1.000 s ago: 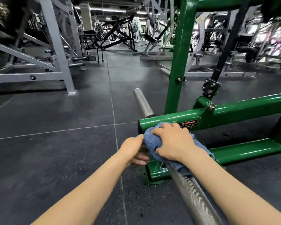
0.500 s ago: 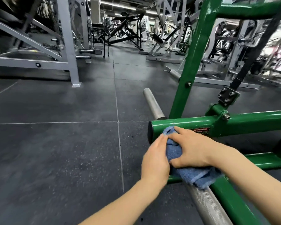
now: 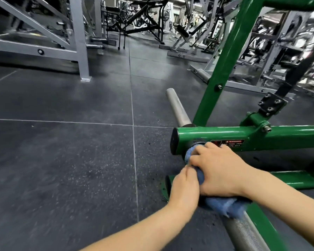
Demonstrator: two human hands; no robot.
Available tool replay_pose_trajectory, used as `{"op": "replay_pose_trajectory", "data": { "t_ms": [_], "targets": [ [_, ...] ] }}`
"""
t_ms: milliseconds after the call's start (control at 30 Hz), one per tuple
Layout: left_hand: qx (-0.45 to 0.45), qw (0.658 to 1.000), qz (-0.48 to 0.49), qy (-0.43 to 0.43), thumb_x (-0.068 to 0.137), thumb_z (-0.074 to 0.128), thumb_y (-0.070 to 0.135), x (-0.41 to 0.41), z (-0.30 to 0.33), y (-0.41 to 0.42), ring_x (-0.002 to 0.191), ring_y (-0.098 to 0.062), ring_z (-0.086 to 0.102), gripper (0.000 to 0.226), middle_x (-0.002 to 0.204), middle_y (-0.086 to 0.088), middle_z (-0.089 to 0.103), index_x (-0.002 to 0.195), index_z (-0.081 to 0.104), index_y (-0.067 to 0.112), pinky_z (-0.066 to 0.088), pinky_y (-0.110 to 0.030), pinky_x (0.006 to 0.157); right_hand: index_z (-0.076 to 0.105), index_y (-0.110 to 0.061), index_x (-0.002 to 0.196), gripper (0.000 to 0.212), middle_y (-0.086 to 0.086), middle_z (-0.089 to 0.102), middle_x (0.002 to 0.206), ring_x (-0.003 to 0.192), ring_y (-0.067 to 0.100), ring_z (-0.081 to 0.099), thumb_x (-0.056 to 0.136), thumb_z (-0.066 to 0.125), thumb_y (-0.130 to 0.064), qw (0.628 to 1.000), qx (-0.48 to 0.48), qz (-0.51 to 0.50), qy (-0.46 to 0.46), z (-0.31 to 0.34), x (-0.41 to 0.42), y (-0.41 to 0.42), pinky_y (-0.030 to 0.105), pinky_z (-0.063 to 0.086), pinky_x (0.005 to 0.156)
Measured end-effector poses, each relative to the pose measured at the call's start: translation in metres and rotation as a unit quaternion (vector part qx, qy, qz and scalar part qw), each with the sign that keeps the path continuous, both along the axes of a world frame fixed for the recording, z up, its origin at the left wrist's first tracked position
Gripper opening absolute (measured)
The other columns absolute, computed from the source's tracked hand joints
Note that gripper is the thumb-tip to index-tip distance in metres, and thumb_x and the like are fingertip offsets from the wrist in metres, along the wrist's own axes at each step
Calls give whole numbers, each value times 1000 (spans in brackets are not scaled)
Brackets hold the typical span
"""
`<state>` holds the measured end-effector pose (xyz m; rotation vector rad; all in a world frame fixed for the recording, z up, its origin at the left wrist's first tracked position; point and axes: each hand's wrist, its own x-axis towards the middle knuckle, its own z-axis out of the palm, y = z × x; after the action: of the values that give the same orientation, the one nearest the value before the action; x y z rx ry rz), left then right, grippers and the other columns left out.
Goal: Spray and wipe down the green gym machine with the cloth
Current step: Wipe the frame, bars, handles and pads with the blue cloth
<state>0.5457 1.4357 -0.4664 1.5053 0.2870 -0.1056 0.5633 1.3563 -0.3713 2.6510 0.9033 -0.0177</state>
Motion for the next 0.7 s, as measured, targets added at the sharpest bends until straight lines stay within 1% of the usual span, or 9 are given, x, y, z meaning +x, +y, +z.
{"op": "replay_pose_trajectory", "data": {
  "t_ms": [133, 200, 267, 400, 500, 567, 600, 667, 700],
  "targets": [
    [-171, 980, 43, 95, 98, 39, 22, 35, 2, 5, 107, -30, 63, 30, 113, -14, 68, 102, 67, 11, 48, -44, 98, 58, -36, 116, 46, -7, 52, 114, 110, 21, 46, 74, 53, -53, 998, 29, -48, -7, -8, 20, 16, 37, 35, 87],
    [-247, 961, 46, 116, 98, 40, 22, 41, 0, 5, 106, -31, 64, 29, 112, -15, 69, 94, 68, 14, 49, -44, 98, 56, -34, 118, 51, -3, 53, 111, 109, 24, 46, 71, 54, -54, 999, 10, -44, -25, -15, 22, 20, 39, 34, 86],
    [-292, 947, 38, 131, 99, 41, 25, 37, -1, 4, 107, -31, 65, 30, 111, -16, 70, 95, 68, 14, 49, -45, 99, 51, -31, 124, 61, 0, 53, 116, 112, 25, 45, 68, 57, -57, 999, -23, -35, -24, -17, 17, 19, 40, 34, 88],
    [-278, 950, 38, 135, 100, 40, 32, 19, -1, -4, 102, -28, 67, 34, 110, -13, 71, 108, 68, 15, 54, -41, 90, 45, -26, 131, 74, 6, 48, 124, 118, 27, 42, 69, 59, -64, 997, -78, -23, 9, -1, -3, 9, 42, 37, 95],
    [-289, 946, 33, 143, 101, 39, 31, -2, -3, -14, 101, -27, 67, 34, 108, -13, 71, 106, 69, 15, 53, -40, 91, 45, -25, 130, 72, 5, 47, 122, 116, 27, 41, 69, 59, -61, 996, -83, 5, 18, 1, -22, 1, 39, 38, 92],
    [-294, 945, 32, 142, 102, 38, 29, -11, -1, -18, 97, -26, 67, 34, 103, -12, 72, 101, 69, 15, 53, -38, 88, 44, -26, 130, 72, 3, 48, 119, 114, 25, 41, 68, 58, -60, 998, -58, 20, 14, -1, -27, -5, 38, 37, 89],
    [-300, 943, 39, 135, 102, 38, 28, -10, 0, -18, 92, -25, 68, 33, 98, -10, 72, 94, 68, 15, 54, -36, 82, 41, -28, 133, 75, 1, 48, 121, 115, 24, 42, 67, 59, -59, 999, -38, 19, 16, -2, -25, -7, 38, 38, 90],
    [-307, 940, 53, 135, 102, 39, 25, -2, 3, -17, 80, -21, 65, 34, 90, -9, 71, 83, 65, 15, 50, -30, 70, 32, -29, 143, 87, -2, 48, 126, 119, 22, 43, 66, 61, -58, 1000, 7, 1, 30, -4, -16, -10, 38, 38, 94],
    [-307, 940, 63, 136, 102, 41, 25, 6, 5, -16, 80, -21, 64, 33, 93, -10, 71, 81, 65, 15, 50, -30, 69, 27, -27, 146, 92, -2, 48, 128, 120, 23, 43, 66, 61, -57, 999, 23, -4, 28, -6, -9, -9, 37, 38, 95]
  ]
}}
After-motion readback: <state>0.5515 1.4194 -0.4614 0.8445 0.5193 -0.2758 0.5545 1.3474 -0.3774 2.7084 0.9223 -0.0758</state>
